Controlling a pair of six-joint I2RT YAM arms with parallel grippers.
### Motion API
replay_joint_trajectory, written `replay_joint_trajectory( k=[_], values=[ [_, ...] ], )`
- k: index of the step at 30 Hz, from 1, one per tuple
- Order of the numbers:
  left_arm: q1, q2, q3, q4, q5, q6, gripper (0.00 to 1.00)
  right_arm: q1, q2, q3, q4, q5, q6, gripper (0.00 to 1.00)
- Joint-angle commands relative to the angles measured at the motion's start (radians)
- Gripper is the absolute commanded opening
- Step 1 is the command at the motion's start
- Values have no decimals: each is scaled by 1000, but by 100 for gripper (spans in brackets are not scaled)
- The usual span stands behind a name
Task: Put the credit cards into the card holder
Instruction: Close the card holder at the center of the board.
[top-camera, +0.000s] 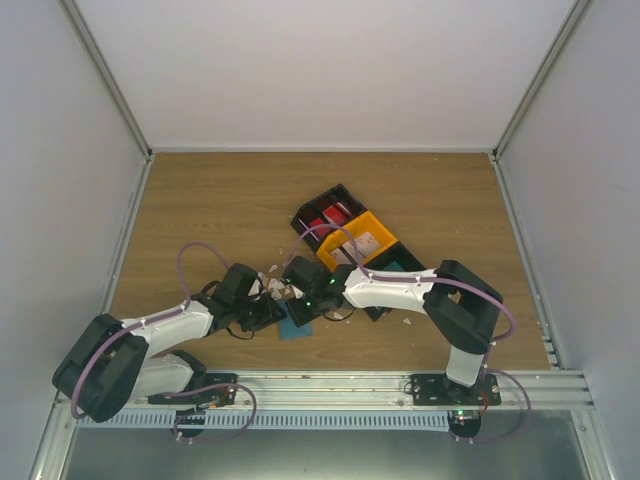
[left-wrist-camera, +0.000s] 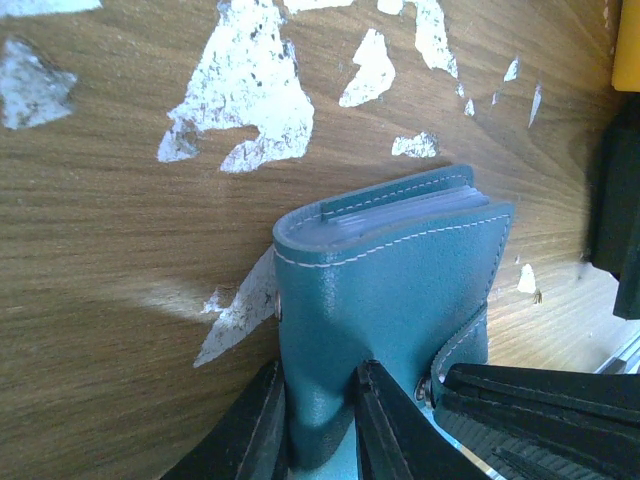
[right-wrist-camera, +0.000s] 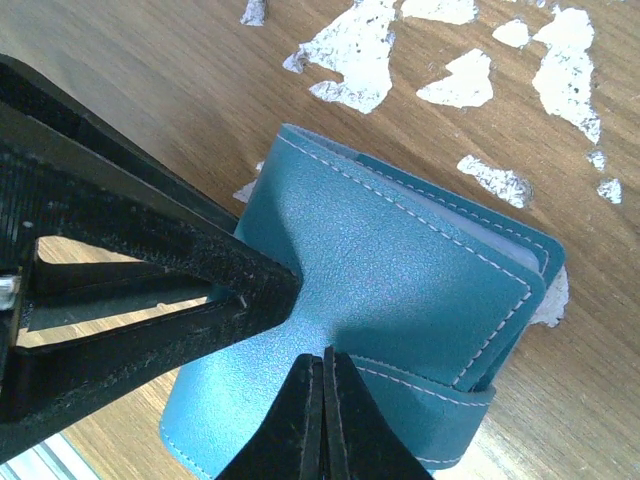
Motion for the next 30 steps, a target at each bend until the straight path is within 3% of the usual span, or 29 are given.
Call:
replay_joint_trajectory(
  k=[1, 14, 26, 30],
  values=[
    [-8, 46, -8, 6, -90, 4, 20, 65, 93, -72, -125, -101, 38, 0],
    [-5, 31, -1, -11, -91, 10, 20, 105, 124, -109, -95, -125, 134, 1],
    [-4, 34, -2, -2, -83, 19, 20, 49, 15, -155, 0, -138, 156, 1],
    [-4, 27, -1, 0, -81, 25, 20, 9, -20, -110, 80, -177, 127, 15]
  ],
)
